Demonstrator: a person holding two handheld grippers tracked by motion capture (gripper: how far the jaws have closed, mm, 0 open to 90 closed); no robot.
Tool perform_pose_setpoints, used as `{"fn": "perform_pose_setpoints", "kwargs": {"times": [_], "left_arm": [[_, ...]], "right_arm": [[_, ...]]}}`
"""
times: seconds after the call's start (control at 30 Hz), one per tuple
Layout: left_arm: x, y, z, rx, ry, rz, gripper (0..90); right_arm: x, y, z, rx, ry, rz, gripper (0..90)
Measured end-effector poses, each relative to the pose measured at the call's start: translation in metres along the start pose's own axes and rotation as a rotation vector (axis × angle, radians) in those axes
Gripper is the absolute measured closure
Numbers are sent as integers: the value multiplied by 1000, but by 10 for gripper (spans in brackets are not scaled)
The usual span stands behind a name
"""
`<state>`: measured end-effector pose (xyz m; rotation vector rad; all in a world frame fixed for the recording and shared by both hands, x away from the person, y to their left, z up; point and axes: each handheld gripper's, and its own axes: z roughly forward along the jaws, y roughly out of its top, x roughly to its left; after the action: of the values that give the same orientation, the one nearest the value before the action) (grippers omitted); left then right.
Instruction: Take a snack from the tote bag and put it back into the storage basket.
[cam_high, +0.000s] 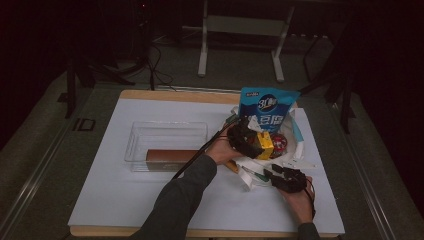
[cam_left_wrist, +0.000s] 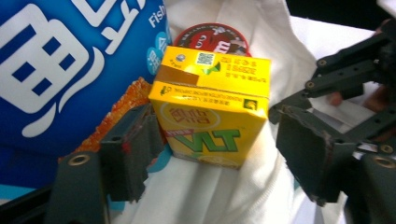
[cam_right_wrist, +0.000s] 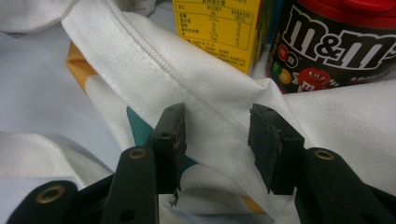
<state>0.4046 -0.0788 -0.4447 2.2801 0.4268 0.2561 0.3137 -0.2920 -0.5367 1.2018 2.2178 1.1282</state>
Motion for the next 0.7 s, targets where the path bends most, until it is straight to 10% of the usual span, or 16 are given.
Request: {"fn": "perform_pose_setpoints", "kwargs": {"times": [0.7], "left_arm": [[9,10,25,11,-67,-20,162]], "right_arm": [[0,0,0,0,-3,-6,558]]}}
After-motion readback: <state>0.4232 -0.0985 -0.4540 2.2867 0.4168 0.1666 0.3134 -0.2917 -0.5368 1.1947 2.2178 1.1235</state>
